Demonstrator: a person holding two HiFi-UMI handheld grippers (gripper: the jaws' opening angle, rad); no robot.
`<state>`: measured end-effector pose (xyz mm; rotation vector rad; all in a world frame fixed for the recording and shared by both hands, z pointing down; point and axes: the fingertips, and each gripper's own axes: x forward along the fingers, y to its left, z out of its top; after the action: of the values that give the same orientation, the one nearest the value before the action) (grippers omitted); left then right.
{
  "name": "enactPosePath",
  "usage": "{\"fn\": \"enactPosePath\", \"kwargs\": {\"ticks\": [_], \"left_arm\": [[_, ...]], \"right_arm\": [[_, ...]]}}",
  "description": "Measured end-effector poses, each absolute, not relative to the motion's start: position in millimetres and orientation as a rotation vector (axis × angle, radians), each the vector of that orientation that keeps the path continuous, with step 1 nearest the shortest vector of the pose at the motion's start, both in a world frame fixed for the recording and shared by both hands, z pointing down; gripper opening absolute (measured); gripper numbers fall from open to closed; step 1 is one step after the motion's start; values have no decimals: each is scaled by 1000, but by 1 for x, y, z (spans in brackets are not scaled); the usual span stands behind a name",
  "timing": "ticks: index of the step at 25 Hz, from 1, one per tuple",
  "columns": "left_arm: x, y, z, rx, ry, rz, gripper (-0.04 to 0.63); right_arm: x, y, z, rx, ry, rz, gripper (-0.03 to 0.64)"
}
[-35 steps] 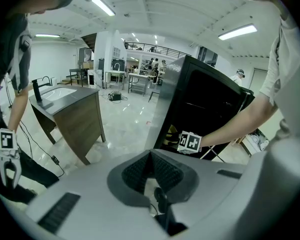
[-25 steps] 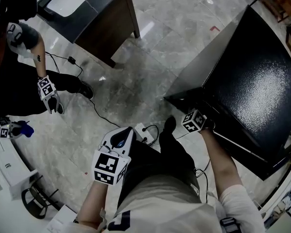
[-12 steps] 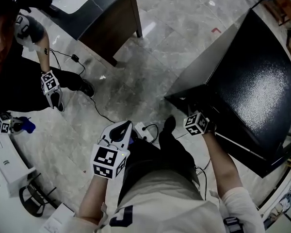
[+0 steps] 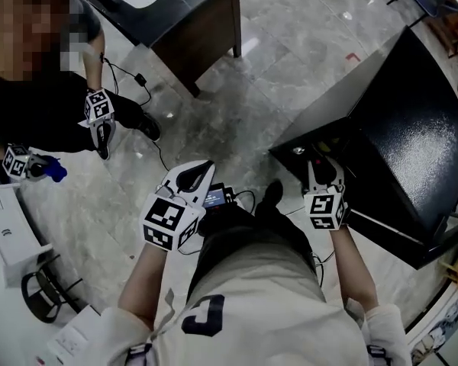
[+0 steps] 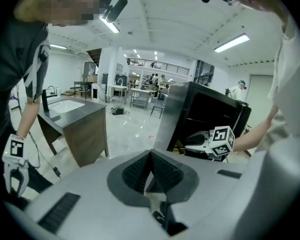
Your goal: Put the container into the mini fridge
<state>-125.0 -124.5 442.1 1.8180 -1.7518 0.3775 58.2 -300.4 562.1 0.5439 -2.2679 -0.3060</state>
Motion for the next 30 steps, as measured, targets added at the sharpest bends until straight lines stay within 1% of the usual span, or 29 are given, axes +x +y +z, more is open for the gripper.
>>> {"fn": "enactPosePath", "kwargs": {"ticks": [6, 11, 18, 20, 22, 23, 27, 30], "left_arm": [[-117, -121, 424, 2055, -1660, 276, 41], [-114, -115, 414, 2134, -1649, 239, 41], [-139, -77, 390, 2173, -1652, 142, 41], [-149, -64, 382, 2179, -1661, 104, 41], [-156, -52, 372, 2192, -1661, 54, 41], [-159, -45, 365, 2200, -1657, 24, 41], [-171, -25, 333, 2239, -1634, -104, 41], [-186, -19, 314, 2300, -1634, -102, 41]], "right_arm": [[33, -257, 507, 626, -2429, -189, 137], [11, -238, 485, 622, -2504, -123, 137], [-44, -192, 451, 556, -2614, 82, 133], [-65, -173, 439, 509, -2644, 101, 117], [-83, -150, 426, 448, -2678, 144, 57], [-91, -140, 420, 426, -2687, 162, 46], [-116, -105, 393, 373, -2700, 163, 29], [-136, -91, 368, 360, -2756, 154, 29]]}}
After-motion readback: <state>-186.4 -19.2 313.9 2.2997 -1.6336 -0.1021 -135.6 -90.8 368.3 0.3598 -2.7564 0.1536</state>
